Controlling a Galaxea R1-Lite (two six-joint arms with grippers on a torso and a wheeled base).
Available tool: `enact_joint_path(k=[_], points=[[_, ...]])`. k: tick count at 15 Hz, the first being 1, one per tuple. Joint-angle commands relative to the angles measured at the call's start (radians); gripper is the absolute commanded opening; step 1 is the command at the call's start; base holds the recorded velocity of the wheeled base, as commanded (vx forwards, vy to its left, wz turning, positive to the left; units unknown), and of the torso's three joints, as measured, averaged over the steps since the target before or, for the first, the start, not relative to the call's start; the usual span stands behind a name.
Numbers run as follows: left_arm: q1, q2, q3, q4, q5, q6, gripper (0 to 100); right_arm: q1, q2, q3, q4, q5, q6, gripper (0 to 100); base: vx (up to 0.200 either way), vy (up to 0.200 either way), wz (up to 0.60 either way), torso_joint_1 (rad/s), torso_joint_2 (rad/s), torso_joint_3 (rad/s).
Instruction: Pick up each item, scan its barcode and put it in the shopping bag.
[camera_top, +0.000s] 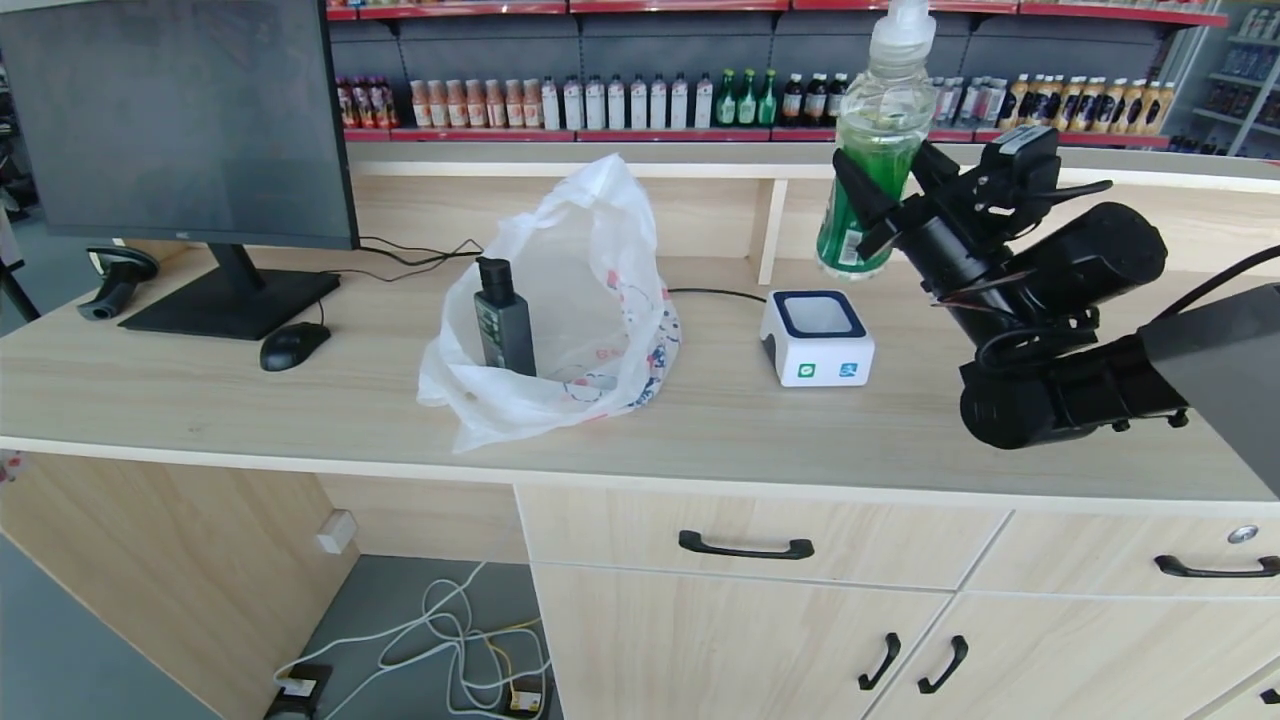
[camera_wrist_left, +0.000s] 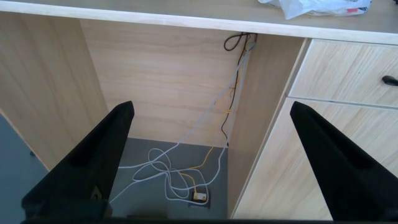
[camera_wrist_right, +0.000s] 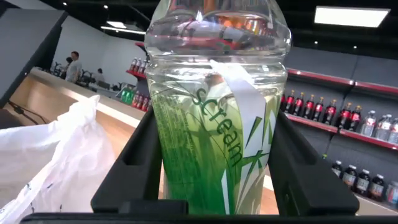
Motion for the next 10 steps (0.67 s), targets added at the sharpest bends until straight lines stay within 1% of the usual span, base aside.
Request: enact_joint_path(k=[1, 4, 8, 10], points=[[0.001, 0.001, 0.000, -0.001, 0.000, 0.000, 100, 0.002, -0.102, 0.138, -0.003, 0.039, -0.027, 0, 0.000, 0.000, 0.00, 0.000, 0.00, 0.000], [-0.001, 0.000, 0.000, -0.001, 0.000, 0.000, 100, 0.006, -0.085, 0.137, -0.003, 0.054, -0.055, 0, 0.000, 0.000, 0.00, 0.000, 0.00, 0.000], [0.001, 0.001, 0.000, -0.001, 0.000, 0.000, 100, -0.003, -0.062, 0.129, -0.003, 0.194, -0.125, 0, 0.000, 0.000, 0.00, 0.000, 0.00, 0.000], [0.001, 0.000, 0.000, -0.001, 0.000, 0.000, 100, -0.011, -0.039, 0.105, -0.003, 0.249, -0.154, 0, 0.000, 0.000, 0.00, 0.000, 0.00, 0.000]])
